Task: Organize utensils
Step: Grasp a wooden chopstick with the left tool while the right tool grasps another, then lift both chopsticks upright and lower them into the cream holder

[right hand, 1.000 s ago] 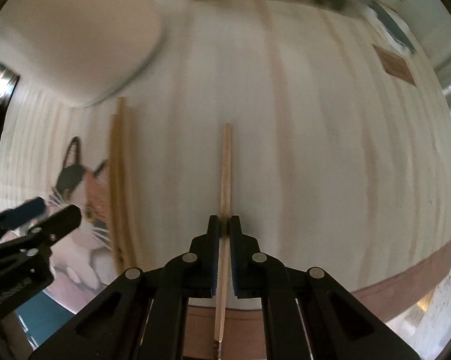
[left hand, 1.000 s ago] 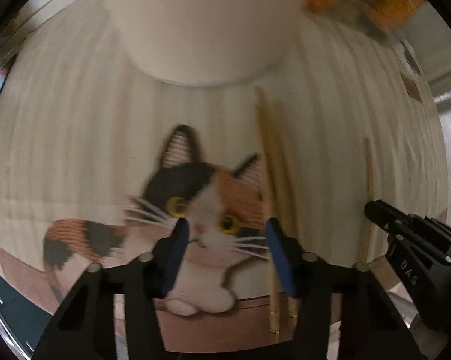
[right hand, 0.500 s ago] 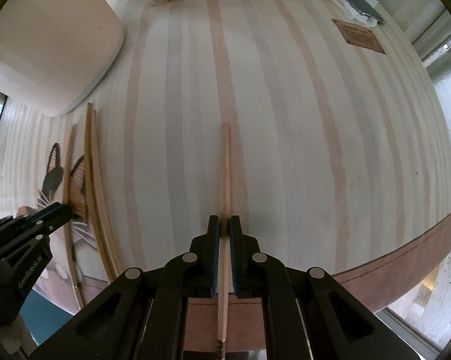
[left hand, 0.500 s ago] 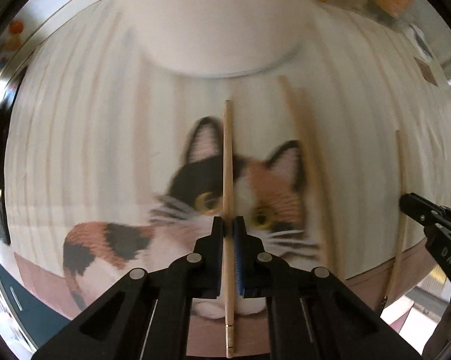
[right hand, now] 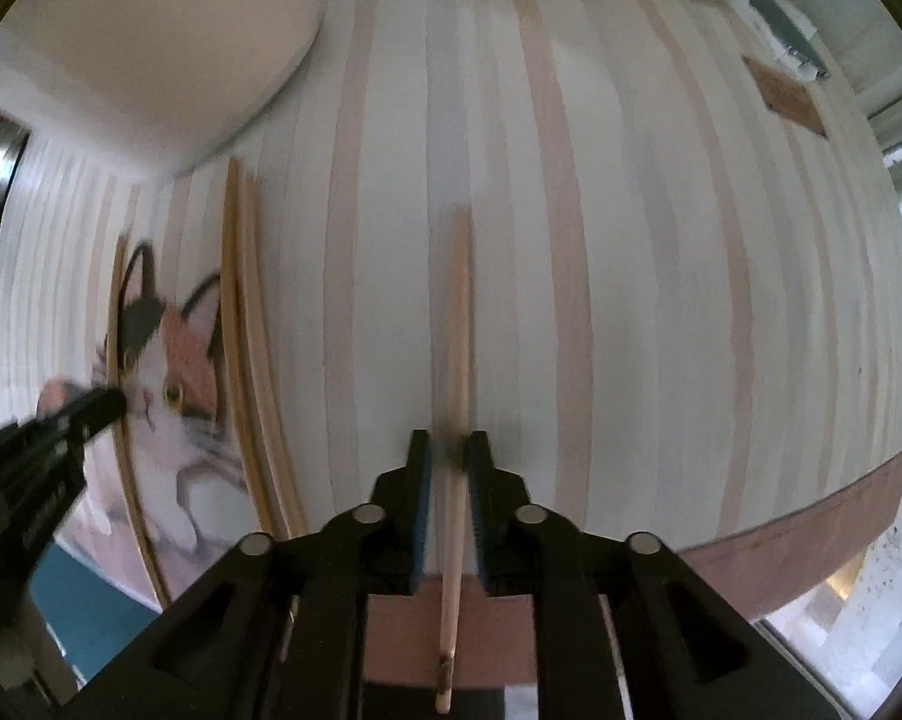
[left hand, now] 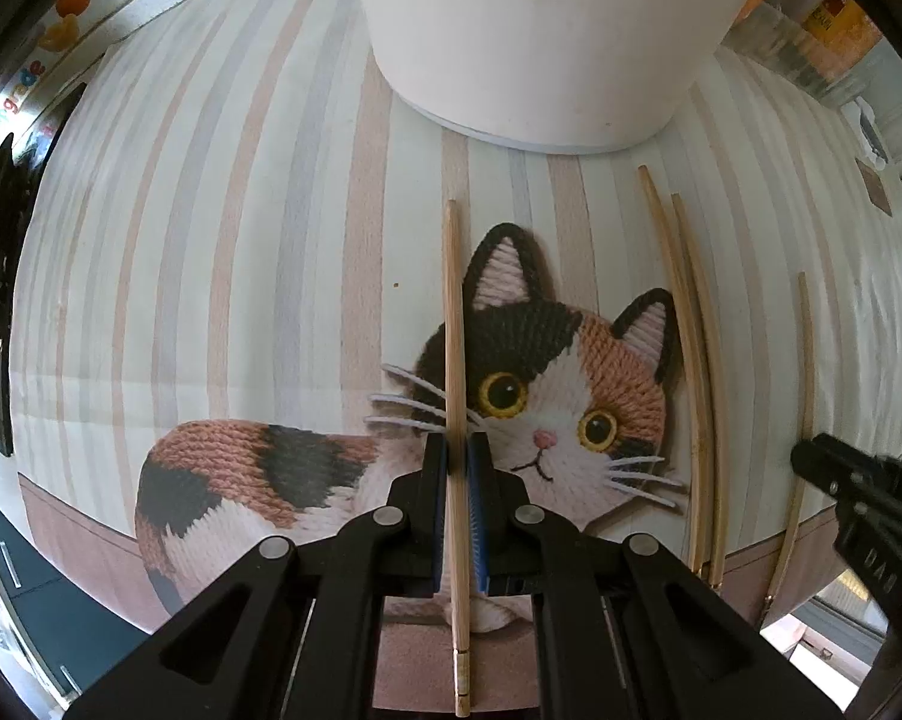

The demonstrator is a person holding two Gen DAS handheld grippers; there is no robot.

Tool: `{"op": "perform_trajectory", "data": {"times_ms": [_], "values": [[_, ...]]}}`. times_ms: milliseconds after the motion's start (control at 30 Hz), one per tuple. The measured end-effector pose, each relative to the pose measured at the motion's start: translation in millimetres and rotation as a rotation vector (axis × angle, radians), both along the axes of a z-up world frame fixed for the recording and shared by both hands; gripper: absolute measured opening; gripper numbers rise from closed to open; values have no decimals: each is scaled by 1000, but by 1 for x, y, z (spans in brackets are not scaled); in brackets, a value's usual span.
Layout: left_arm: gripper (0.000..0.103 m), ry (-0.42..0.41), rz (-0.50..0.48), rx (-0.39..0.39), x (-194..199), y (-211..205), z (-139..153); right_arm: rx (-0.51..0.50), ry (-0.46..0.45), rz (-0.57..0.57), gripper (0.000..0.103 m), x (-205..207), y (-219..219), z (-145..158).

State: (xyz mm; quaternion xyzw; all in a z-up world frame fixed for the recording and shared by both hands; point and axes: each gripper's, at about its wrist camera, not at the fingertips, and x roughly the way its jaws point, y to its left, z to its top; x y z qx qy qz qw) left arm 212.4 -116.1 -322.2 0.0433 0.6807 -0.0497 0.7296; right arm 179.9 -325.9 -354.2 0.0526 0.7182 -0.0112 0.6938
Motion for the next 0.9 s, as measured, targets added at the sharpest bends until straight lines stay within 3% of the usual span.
{"op": "perform_trajectory", "data": {"times_ms": [100, 167, 900], "values": [[5, 0, 2, -5, 0, 6, 3, -25, -16, 27, 14, -4, 1, 2], [5, 0, 1, -5, 1, 8, 3, -36, -24, 29, 7, -6, 10, 0], [4, -20, 8, 2, 11, 7, 0, -58, -12, 54, 7, 31, 56, -9]]}}
